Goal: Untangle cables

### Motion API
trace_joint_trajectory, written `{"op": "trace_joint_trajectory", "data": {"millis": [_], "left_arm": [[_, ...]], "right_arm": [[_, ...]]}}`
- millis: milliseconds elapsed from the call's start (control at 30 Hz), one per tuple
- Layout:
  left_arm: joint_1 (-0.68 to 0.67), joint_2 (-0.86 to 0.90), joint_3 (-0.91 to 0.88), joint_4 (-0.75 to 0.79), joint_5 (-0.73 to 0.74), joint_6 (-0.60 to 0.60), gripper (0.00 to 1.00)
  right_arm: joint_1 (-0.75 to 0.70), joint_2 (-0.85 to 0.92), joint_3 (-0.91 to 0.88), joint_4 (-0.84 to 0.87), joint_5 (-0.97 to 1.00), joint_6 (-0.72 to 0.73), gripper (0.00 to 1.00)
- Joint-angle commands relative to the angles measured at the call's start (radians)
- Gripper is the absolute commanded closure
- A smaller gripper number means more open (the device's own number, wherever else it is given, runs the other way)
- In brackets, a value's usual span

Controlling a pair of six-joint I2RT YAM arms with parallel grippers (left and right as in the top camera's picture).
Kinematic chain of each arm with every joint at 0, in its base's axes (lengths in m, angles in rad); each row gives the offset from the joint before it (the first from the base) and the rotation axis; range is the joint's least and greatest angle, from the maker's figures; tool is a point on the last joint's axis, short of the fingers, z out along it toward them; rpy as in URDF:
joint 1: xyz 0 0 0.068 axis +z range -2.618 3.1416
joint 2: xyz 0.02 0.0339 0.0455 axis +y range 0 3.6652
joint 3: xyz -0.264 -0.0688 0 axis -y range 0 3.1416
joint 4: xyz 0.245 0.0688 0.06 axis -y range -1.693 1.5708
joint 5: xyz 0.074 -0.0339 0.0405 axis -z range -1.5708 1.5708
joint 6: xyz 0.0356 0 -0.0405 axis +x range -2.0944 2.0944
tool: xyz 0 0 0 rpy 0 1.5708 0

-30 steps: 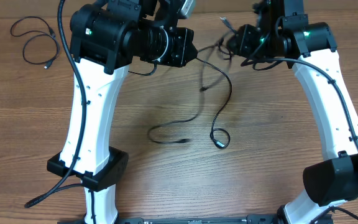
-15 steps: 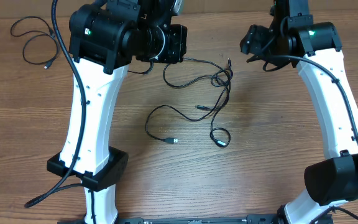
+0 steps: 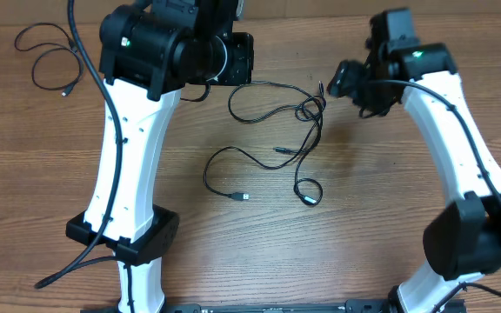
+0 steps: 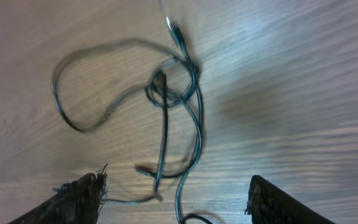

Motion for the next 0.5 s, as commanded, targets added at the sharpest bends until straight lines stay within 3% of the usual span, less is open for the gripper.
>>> {"op": "trace_joint_trajectory", "data": {"millis": [0,200,300,333,433,467], "left_arm": [[0.005,0.000,-0.031,-0.002,-0.020,-0.018,0.96],[0.005,0.000,-0.040,-0.002,-0.019,-0.018,0.96],[0.005,0.000,-0.040,-0.002,-0.019,-0.018,0.96],[0.005,0.000,-0.040,-0.002,-0.019,-0.018,0.96],[0.005,0.000,-0.040,-0.002,-0.020,-0.018,0.96],[0.005,0.000,-0.040,-0.002,-0.020,-0.018,0.95]], "right_arm": [[0.006,0.024,-0.109,0.082,-0.155,-0.016,0.27],[0.043,0.025,-0.239,0.244,-0.226,-0.016,0.27],[0.069,0.034,-0.267,0.288,-0.169,-0.002,0.34],[0.076,0.041,-0.267,0.287,-0.144,0.016,0.39],[0.085,0.051,-0.267,0.294,-0.134,0.018,0.67],[0.084,0.051,-0.267,0.303,-0.134,0.018,0.85]]}}
